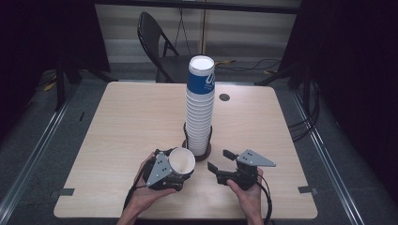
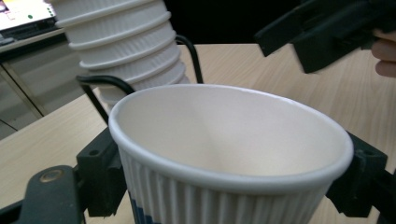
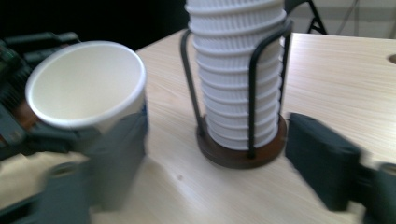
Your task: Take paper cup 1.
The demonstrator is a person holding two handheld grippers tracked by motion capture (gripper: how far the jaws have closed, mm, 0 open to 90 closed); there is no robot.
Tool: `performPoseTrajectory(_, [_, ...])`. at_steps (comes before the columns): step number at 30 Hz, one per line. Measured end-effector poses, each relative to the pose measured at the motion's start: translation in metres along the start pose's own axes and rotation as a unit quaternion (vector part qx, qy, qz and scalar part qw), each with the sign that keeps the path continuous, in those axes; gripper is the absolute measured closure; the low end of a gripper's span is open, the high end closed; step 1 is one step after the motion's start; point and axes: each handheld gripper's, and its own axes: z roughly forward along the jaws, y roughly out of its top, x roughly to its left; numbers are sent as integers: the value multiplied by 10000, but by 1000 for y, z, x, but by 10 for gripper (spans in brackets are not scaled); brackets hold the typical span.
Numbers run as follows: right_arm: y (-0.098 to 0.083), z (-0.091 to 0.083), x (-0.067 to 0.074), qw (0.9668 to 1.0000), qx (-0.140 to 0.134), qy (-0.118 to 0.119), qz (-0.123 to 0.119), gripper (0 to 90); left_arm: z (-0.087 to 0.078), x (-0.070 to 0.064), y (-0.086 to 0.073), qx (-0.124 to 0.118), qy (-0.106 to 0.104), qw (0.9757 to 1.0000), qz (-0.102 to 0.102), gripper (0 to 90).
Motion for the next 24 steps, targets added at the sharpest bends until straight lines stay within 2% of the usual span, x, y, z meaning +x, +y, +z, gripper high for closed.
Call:
performPoseTrajectory(3, [-5, 0, 0, 9999, -45, -93, -7, 156, -3, 8, -1, 6, 98, 9997, -215, 163])
performPoseTrajectory(5, [-9, 1, 0, 9997, -34, -241, 30, 140, -4, 12, -2, 6, 148, 9994, -302, 163])
performPoseTrajectory(7, [-12, 0, -2, 9994, -44, -336, 98, 139, -7, 17, -2, -80, 74, 9990, -429, 163])
performPoseTrajectory(9, [-15, -3, -4, 9989, -155, -430, 75, 139, -9, 22, -2, -66, 186, 9984, -522, 163])
performPoseTrajectory(11, [-19, -6, -5, 9976, -236, -626, 147, 139, -10, 29, -2, -3, 352, 9974, -633, 163])
performPoseTrajectory(14, [-26, -6, -7, 9956, -277, -896, 68, 139, -11, 40, -4, 54, 602, 9942, -892, 164])
performPoseTrajectory(15, [-30, -5, -7, 9948, -291, -974, -57, 139, -11, 43, -4, 86, 656, 9934, -937, 164])
performPoseTrajectory(16, [-32, -4, -6, 9938, -279, -1059, -180, 139, -12, 48, -4, 81, 668, 9920, -1066, 164])
performPoseTrajectory(17, [-35, 0, -3, 9918, -212, -1221, -327, 139, -12, 51, -5, 68, 683, 9914, -1117, 165])
performPoseTrajectory(19, [-39, 3, -2, 9897, -225, -1337, -450, 139, -13, 57, -4, 51, 756, 9905, -1146, 165])
performPoseTrajectory(21, [-41, 4, -2, 9899, -240, -1324, -447, 140, -13, 60, -3, 22, 753, 9904, -1162, 164])
performPoseTrajectory(22, [-43, 5, -2, 9898, -317, -1341, -366, 139, -16, 66, -1, -12, 856, 9894, -1169, 164])
performPoseTrajectory(24, [-45, 6, -3, 9896, -388, -1346, -326, 139, -19, 72, 1, -51, 912, 9880, -1248, 164])
